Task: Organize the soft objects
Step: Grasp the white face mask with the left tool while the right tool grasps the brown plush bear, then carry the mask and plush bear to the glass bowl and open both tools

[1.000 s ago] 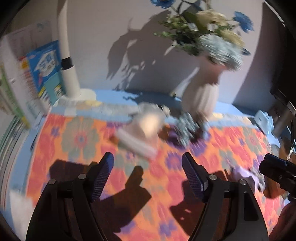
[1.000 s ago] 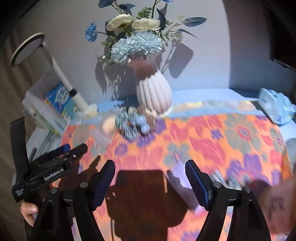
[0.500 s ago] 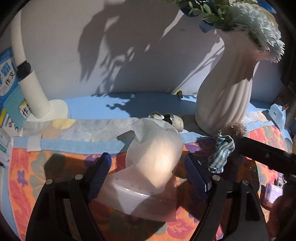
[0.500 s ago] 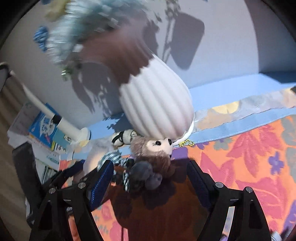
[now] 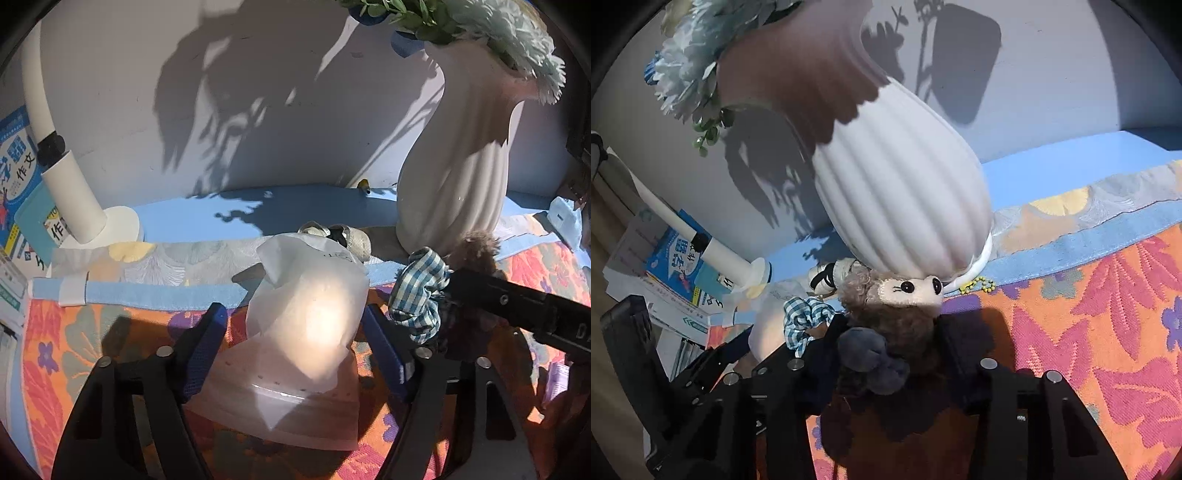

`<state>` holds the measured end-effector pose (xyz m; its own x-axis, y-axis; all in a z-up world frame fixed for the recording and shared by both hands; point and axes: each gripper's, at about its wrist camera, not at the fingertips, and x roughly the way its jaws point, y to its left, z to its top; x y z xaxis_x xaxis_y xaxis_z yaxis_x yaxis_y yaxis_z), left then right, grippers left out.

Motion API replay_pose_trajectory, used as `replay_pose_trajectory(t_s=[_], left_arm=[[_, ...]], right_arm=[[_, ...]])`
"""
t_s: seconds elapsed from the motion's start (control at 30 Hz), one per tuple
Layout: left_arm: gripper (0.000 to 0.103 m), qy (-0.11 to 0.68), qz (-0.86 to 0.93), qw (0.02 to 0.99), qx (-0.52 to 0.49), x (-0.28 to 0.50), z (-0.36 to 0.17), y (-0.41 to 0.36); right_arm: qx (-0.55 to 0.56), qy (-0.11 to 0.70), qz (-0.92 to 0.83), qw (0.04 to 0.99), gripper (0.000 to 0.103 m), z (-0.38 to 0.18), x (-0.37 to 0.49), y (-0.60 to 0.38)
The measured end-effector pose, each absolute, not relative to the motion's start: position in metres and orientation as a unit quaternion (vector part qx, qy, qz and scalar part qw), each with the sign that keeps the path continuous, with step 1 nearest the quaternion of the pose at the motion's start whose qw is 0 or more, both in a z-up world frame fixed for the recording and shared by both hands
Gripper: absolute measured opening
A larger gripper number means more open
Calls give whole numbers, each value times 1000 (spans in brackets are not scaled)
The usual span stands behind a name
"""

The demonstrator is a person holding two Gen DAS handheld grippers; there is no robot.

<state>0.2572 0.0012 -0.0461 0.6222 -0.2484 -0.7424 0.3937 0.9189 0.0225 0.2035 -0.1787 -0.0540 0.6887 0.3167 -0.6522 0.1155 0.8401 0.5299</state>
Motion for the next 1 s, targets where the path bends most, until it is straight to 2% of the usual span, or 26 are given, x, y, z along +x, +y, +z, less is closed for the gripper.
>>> replay_pose_trajectory(t_s=[0.07,0.1,0.17,0.37,0.5,1.0], left_arm=[[50,397,-182,895,87,258,-46,2],[48,397,-182,896,86,258,-47,2],[39,388,-186,899,84,256,-44,3],[38,360,-198,908,86,241,-35,0],[38,369,-196,906,72,227,-32,3],[38,376,-213,900,49,78,-16,-10]], right_arm=[[278,387,58,877,46,-53,200,-181],[279,383,59,879,45,-53,199,-181],[279,376,59,882,45,-51,195,-183],[282,370,54,884,45,-44,180,-187],[277,377,55,882,45,-36,152,-186],[267,381,25,885,45,-8,3,-201]])
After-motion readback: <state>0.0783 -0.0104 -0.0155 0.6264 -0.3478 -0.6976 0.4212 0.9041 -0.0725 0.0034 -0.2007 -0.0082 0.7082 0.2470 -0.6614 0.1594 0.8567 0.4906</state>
